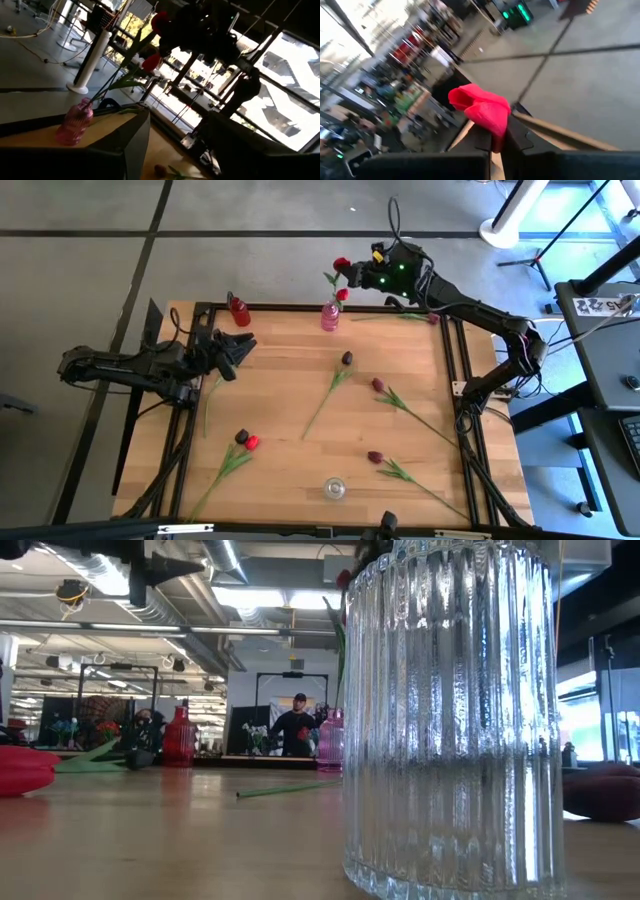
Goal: Sort flowers into vase by color
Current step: Put the right red flower into the pink flower vase, then put the red flower into the pink flower vase
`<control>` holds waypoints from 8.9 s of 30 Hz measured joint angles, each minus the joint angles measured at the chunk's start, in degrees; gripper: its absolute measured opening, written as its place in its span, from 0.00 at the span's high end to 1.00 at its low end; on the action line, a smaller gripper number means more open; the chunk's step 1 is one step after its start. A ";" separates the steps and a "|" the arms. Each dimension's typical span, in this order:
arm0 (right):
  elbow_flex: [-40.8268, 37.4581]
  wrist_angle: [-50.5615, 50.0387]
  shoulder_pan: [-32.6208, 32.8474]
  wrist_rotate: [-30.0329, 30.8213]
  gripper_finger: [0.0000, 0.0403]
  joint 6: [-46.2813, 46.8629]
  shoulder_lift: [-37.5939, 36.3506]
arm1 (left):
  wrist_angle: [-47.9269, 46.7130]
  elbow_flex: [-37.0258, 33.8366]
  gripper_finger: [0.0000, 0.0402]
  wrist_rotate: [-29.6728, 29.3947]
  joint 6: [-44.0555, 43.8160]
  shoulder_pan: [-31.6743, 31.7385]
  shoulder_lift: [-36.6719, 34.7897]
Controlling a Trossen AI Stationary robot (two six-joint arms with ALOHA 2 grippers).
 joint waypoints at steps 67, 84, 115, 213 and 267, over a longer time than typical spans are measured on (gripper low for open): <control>13.03 -31.34 0.98 10.10 0.39 -26.93 -3.69 | -61.83 19.35 0.51 17.72 -35.68 -27.16 23.24; 13.05 -32.00 17.01 10.43 0.39 -33.23 -14.17 | -52.91 25.58 0.56 33.50 -56.28 -34.06 55.54; 13.05 -53.48 36.23 23.97 0.39 -21.17 -19.18 | -67.85 32.40 0.56 35.71 -62.34 -28.05 67.76; 11.98 3.29 23.92 21.18 0.98 -46.64 -8.88 | -28.20 40.75 0.74 14.75 20.31 -1.51 23.48; 13.79 -16.55 -2.64 7.41 0.78 -41.77 12.76 | -55.55 34.84 0.82 12.77 1.84 7.98 18.41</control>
